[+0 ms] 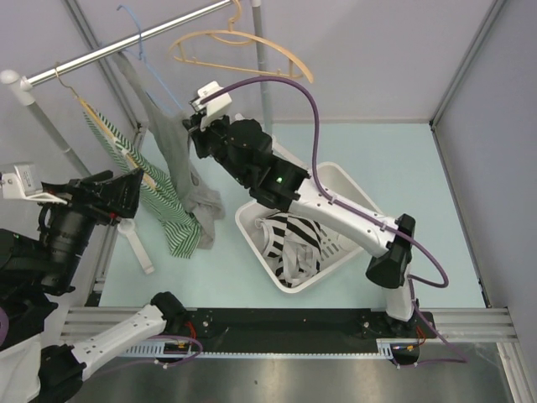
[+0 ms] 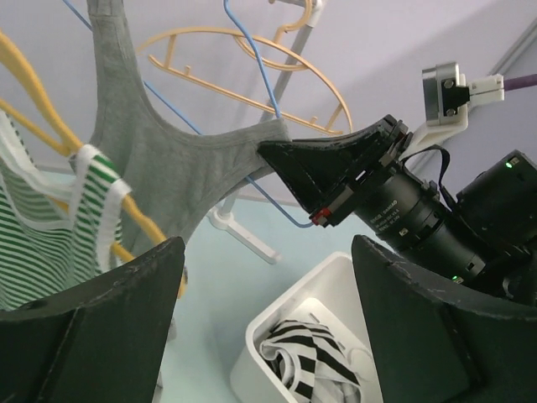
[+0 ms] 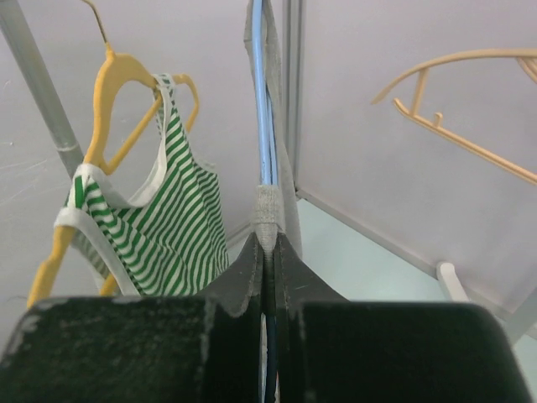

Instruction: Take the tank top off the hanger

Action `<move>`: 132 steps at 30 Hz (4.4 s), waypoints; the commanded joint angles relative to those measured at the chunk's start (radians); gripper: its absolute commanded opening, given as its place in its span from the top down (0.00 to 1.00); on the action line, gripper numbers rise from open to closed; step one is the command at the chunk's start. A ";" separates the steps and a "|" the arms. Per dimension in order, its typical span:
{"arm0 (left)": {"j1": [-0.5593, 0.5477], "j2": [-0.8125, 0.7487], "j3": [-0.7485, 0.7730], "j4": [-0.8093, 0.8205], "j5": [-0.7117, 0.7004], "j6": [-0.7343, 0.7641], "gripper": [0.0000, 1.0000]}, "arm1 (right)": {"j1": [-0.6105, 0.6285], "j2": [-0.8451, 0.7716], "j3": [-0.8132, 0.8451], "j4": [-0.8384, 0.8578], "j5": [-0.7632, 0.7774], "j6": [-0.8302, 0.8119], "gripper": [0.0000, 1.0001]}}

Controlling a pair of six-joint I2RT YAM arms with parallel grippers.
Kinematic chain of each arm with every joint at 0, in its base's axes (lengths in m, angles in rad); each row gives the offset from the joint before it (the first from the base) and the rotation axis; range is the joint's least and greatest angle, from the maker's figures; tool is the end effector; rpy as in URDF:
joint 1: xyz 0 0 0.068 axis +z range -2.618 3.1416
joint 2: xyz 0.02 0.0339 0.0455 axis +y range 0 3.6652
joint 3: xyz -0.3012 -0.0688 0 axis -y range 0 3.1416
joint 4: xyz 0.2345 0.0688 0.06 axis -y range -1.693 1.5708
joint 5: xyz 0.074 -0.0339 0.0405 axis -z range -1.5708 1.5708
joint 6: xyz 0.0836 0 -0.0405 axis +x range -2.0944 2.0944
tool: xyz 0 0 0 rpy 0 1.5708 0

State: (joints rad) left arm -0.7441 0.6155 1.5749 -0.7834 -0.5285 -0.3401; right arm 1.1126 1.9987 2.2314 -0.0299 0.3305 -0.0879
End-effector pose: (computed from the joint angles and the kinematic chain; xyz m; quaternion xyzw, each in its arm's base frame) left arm 0.0311 0.0287 0.5395 -0.0718 0.6475 -0.2381 0.7204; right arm 0.2496 0.4447 0.5308 -0.2469 0.5864 0.2842 0.7173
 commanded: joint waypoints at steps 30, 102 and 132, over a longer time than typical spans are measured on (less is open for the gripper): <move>0.094 0.659 0.596 0.053 0.360 0.050 0.06 | -0.050 -0.756 -0.792 0.039 -0.143 0.062 1.00; 0.088 0.563 0.194 0.180 0.530 0.202 0.54 | -0.132 -0.891 -0.811 -0.001 -0.338 0.221 1.00; 0.083 0.624 0.382 0.207 0.139 0.311 1.00 | -0.048 -0.908 -0.678 -0.307 0.037 0.389 0.26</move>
State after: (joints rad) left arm -0.6552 1.2648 1.9274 -0.6403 -0.3050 -0.0753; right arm 1.0077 1.0405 1.4357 -0.2710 0.1936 0.2634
